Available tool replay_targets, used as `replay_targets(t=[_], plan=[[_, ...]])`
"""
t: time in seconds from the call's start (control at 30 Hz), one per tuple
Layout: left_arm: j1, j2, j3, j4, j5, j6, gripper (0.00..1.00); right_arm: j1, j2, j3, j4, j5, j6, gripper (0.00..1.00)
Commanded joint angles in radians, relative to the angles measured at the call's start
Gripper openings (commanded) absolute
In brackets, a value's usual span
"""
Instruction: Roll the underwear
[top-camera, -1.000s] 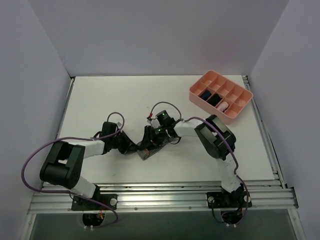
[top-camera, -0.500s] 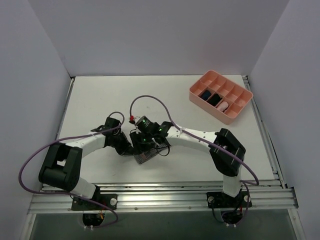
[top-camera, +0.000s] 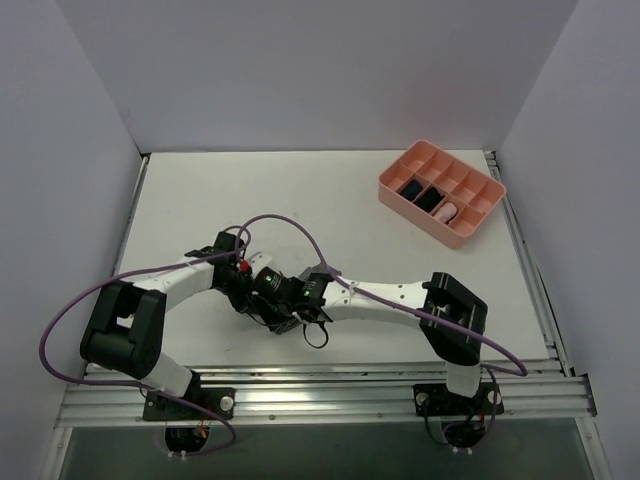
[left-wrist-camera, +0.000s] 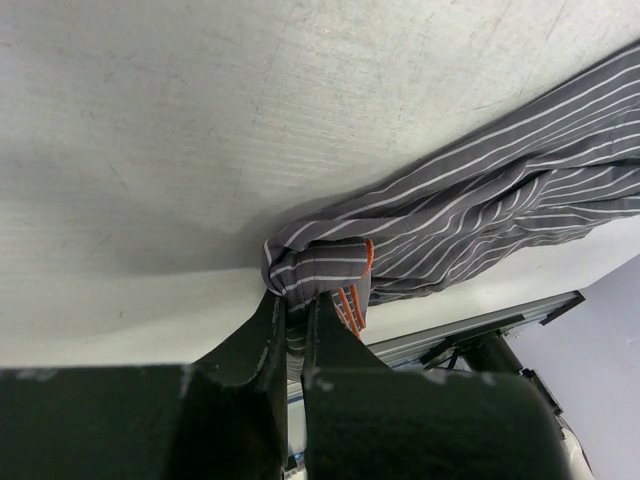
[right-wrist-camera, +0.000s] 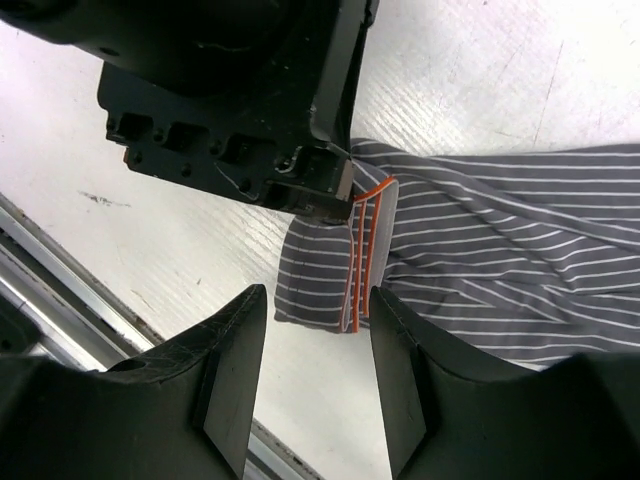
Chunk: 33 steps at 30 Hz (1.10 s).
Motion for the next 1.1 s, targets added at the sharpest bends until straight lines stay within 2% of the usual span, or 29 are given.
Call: replay_targets(t=[0.0, 0.3, 0.67, 1.07], plan=[[-0.012, 0.027, 0.016, -0.102, -0.064, 0.0, 0.02, 0.025, -0.016, -0.004, 0.024, 0.109, -0.051, 0.41], [-0.031, 0.038, 0.03, -0.122, -0.075, -0.022, 0.02, 0.064, 0.052, -0.012, 0.086, 0.083, -0.063, 0.4], [-0.034, 0.043, 0.038, -0.16, -0.101, -0.022, 0.02, 0.099, 0.102, -0.045, 0.07, 0.253, -0.068, 0.38], [-0.04, 0.06, 0.065, -0.2, -0.113, -0.02, 0.02, 0.143, 0.135, -0.042, 0.076, 0.295, -0.095, 0.37]])
